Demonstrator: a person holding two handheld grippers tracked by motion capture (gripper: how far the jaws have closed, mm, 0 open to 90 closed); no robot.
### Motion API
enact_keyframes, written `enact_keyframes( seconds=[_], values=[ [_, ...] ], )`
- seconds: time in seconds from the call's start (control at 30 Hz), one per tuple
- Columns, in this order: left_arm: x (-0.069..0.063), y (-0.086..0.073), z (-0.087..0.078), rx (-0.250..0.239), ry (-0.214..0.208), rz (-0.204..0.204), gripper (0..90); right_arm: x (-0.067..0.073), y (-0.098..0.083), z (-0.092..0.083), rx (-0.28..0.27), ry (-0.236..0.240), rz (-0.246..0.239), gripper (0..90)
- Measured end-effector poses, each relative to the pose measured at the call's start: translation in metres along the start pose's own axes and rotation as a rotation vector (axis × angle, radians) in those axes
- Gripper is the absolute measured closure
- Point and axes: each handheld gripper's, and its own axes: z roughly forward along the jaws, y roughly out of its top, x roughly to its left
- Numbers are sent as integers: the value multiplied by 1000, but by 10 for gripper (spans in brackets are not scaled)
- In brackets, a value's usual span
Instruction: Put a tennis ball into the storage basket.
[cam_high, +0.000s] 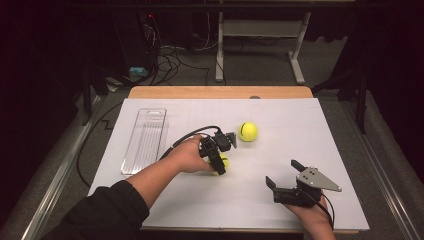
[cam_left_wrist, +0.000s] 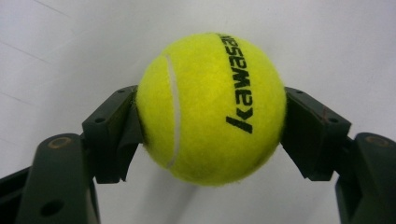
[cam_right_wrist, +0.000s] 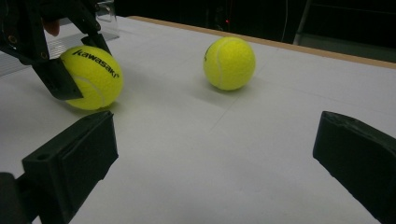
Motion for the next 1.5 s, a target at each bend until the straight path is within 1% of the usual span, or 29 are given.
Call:
enact_keyframes(
  seconds=[0.23, 0.33, 0.43, 0.53, 0.6, 0.63, 0.83, 0.93, 1.0, 1.13, 1.27, 1.33, 1.5],
  values=[
    [0, -3, -6, -8, 3, -1, 272, 0, 0, 0, 1, 1, -3, 0],
    [0, -5, -10, -2, -3, 5, 272, 0, 0, 0, 2, 2, -5, 0],
    [0, -6, -12, -6, -12, 3, 272, 0, 0, 0, 2, 3, -5, 0],
    [0, -8, -15, 3, -9, 7, 272, 0, 0, 0, 3, 2, -5, 0],
    [1, -10, -17, -3, -8, 1, 272, 0, 0, 0, 6, 0, -4, 0],
    [1, -11, -19, 3, -14, -4, 272, 0, 0, 0, 6, 0, -5, 0],
    [2, -15, -23, 10, -18, -4, 273, 1, 0, 1, 6, -1, -6, 0],
    [3, -18, -27, 9, -13, -9, 273, 1, -1, 1, 7, -2, -5, 0],
    [4, -20, -30, 7, -12, -12, 273, 1, -1, 1, 8, -1, -5, 0],
    [7, -24, -36, 7, -26, -24, 273, 1, -1, 1, 8, -1, -6, 0],
    [10, -29, -39, 13, -25, -31, 273, 1, -1, 1, 9, -1, -8, 0],
    [12, -31, -42, 10, -19, -34, 273, 1, -1, 1, 9, -1, -8, 0],
    [17, -38, -48, 0, -29, -46, 273, 1, -1, 1, 10, -1, -11, 0]
  ],
)
